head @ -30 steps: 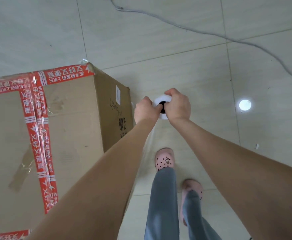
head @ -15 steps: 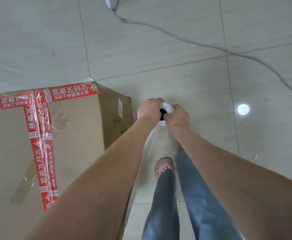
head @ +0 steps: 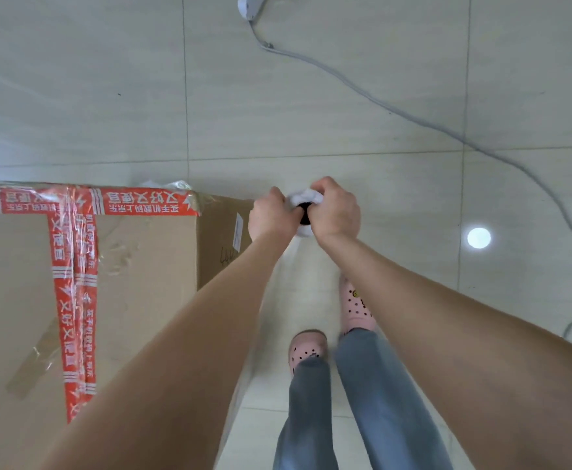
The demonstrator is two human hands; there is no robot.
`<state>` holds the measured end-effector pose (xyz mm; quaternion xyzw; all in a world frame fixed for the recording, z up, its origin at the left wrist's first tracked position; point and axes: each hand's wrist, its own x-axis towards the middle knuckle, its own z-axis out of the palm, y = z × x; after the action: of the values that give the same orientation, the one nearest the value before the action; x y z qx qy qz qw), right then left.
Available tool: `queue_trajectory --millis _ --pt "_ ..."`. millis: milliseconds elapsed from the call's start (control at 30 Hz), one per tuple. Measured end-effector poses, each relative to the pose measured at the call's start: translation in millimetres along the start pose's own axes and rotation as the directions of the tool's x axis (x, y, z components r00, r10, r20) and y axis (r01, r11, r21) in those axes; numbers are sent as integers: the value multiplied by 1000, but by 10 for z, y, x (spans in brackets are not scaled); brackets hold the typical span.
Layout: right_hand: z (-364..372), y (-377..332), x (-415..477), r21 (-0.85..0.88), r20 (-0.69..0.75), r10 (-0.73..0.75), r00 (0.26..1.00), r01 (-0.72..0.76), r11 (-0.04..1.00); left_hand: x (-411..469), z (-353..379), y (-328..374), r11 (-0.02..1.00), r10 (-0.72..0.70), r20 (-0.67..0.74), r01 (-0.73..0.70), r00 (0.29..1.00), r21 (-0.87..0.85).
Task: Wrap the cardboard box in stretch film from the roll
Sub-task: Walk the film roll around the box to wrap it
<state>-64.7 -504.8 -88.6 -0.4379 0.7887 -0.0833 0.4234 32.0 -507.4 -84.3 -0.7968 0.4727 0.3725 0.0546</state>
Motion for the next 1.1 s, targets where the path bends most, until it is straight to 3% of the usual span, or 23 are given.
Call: queue_trajectory --millis 167,300,433,567,733,800,967,1100 --pt "81 -61 101 119 154 167 974 -186 975 162 -111 -15 996 -86 5 87 996 -30" --pt "112 -165 156 301 200 266 943 -317 899 253 -162 71 998 40 29 -41 999 41" --pt "131 -240 235 281 206 208 956 -262 923 406 -263 159 985 127 15 -128 992 115" --pt "66 -374 380 75 180 67 981 -82 994 516 -337 142 998 33 -25 -32 999 60" --pt "58 -602 577 -40 99 -59 993 63 997 590 -397 110 978 -132 -67 119 989 -173" --pt "69 -681 637 -34 85 -42 996 45 998 651 -453 105 970 -167 -59 153 984 -192" --pt "112 -783 688 130 267 188 945 -229 965 760 -595 126 982 -175 29 177 984 -71" --pt "104 -821 727 136 271 186 945 -229 964 776 -615 194 1000 -21 12 21 1000 11"
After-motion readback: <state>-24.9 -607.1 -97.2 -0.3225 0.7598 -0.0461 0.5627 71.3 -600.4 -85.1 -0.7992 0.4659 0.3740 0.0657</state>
